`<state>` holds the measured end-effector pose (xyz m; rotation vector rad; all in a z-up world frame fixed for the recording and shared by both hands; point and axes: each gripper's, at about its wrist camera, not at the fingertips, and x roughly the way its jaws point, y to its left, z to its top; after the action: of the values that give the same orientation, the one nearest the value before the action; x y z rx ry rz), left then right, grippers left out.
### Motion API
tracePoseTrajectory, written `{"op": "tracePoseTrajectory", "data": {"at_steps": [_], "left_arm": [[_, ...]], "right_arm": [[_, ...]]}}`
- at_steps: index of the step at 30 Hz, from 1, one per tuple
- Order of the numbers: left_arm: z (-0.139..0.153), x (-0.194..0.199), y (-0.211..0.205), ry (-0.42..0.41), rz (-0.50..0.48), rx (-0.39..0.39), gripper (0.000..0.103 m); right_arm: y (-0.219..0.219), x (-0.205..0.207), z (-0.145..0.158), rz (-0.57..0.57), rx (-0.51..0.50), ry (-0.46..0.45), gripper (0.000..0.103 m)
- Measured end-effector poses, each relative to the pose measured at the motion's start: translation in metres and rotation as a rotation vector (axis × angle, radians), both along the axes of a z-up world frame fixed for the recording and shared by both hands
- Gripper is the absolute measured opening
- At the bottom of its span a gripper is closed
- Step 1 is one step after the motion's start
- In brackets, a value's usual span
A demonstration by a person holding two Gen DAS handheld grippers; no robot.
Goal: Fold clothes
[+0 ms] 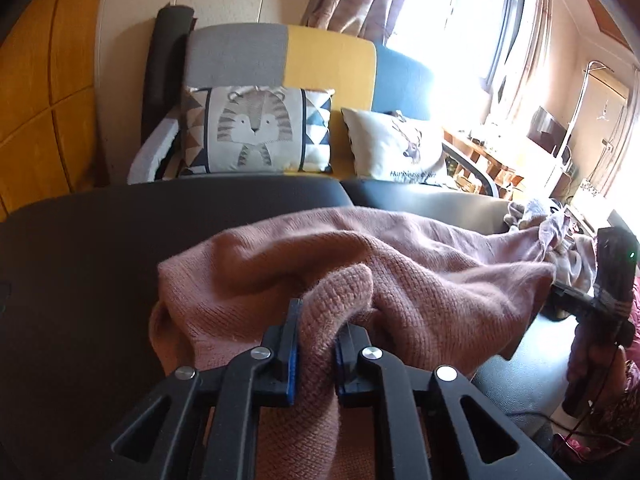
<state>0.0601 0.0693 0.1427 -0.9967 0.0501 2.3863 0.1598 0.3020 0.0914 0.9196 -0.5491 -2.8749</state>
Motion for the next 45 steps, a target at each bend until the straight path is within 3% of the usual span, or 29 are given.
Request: {"op": "tracePoseTrajectory", "data": {"at_steps": [6, 13, 20, 25, 34, 38, 42, 45], "left_arm": [[0.030, 0.010, -0.014, 0.075, 0.021, 0.090, 0.011], [0.077, 0.011, -0.038, 0.174, 0.061, 0.186, 0.011], [0.115, 0.017, -0.057, 0.264, 0.081, 0.229, 0.011], [0.150, 0.023, -0.086, 0.334, 0.120, 0.305, 0.011], [0.196, 0.056, -0.133, 0.468, 0.183, 0.381, 0.011], [0.207, 0.067, -0.149, 0.516, 0.220, 0.373, 0.011], [0.208, 0.065, -0.165, 0.559, 0.309, 0.288, 0.011], [0.184, 0.038, -0.169, 0.478, 0.349, 0.223, 0.016]], "right_arm": [[0.015, 0.003, 0.046, -0.035, -0.125, 0.130, 0.007], [0.029, 0.001, 0.107, -0.036, -0.187, 0.274, 0.007], [0.026, 0.003, 0.163, -0.009, -0.138, 0.380, 0.007], [0.025, 0.011, 0.197, 0.003, -0.130, 0.439, 0.007], [0.013, 0.042, 0.234, 0.056, -0.131, 0.513, 0.007], [0.001, 0.056, 0.244, 0.110, -0.145, 0.528, 0.007], [-0.006, 0.057, 0.246, 0.153, -0.173, 0.506, 0.007], [-0.011, 0.031, 0.230, 0.122, -0.126, 0.416, 0.007]]}}
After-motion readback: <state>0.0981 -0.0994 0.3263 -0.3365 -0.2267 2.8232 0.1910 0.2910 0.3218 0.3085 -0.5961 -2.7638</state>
